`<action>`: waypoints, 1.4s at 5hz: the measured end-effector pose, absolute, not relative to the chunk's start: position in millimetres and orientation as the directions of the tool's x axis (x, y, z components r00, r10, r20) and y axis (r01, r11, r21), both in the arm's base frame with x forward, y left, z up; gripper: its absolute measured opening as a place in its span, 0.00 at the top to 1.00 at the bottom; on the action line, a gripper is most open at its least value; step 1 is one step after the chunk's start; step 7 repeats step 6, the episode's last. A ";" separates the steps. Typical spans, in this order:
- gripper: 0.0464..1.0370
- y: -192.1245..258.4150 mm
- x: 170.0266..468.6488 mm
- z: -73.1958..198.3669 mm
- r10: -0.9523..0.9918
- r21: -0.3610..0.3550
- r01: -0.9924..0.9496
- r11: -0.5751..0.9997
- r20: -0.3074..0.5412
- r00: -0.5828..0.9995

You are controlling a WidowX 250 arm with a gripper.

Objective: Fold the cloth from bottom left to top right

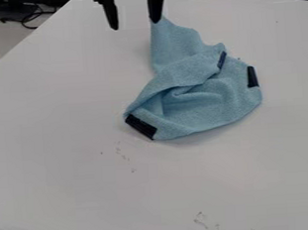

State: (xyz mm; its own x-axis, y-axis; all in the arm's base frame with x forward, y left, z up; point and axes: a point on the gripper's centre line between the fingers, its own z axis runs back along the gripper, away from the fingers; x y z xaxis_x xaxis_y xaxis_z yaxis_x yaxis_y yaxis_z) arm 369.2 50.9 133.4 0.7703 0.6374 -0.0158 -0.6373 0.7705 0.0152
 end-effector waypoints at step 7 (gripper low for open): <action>0.04 -27.9 216.6 142.7 0.578 0.020 -0.582 0.813 0.090 0.811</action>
